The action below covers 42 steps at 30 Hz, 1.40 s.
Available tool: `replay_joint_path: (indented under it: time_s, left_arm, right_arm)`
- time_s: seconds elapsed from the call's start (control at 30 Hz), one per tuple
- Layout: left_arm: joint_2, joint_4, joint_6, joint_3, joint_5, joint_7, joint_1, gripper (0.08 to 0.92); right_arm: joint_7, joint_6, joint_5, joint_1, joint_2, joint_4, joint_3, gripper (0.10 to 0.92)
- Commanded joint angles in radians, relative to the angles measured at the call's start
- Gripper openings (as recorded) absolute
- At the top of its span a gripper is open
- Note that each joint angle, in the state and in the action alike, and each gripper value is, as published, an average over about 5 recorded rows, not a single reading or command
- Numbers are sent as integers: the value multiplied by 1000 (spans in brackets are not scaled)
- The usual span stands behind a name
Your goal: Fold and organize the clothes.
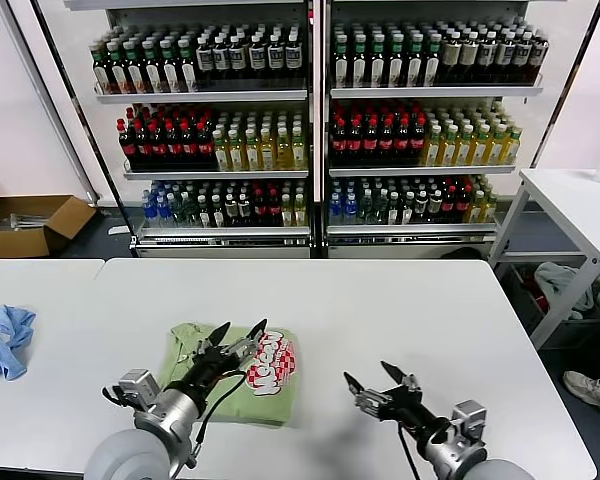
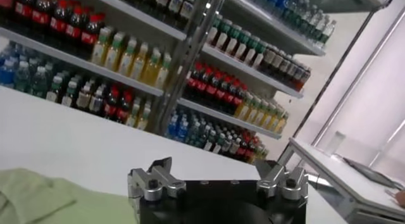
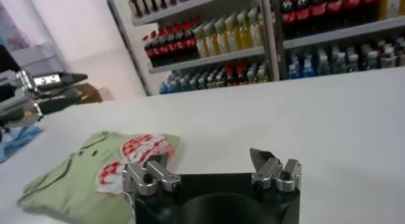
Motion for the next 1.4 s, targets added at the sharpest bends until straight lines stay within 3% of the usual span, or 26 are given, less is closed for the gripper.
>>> replay_joint_path:
  time_s: [0.03,0.2,0.47,0.73,1.23,1.4]
  left_arm:
    - [55,41,13,-185,163,113,51,820]
    - [65,62,14,-241,199,116,68,823]
    - [1,-12,12,-252,199,71,110,823]
    - [-16,-69,15,-306,159,29,149,823]
    - [-10,-56,7,-312,155,16,142,823]
    - [-9,-48,2,-315,154,21,139,823]
  right_arm:
    - [30,-33,8,200,2,-135,-235,823]
    - [16,-59,-2,379,8,-255,-400,823]
    - [-28,-71,-125,600,21,-412,-569,803]
    - [-10,-71,-169,626,25,-443,-597,603]
    - [-43,-69,-166,468,-60,-305,-465,170]
    - [-55,-67,-166,395,-99,-273,-400,106]
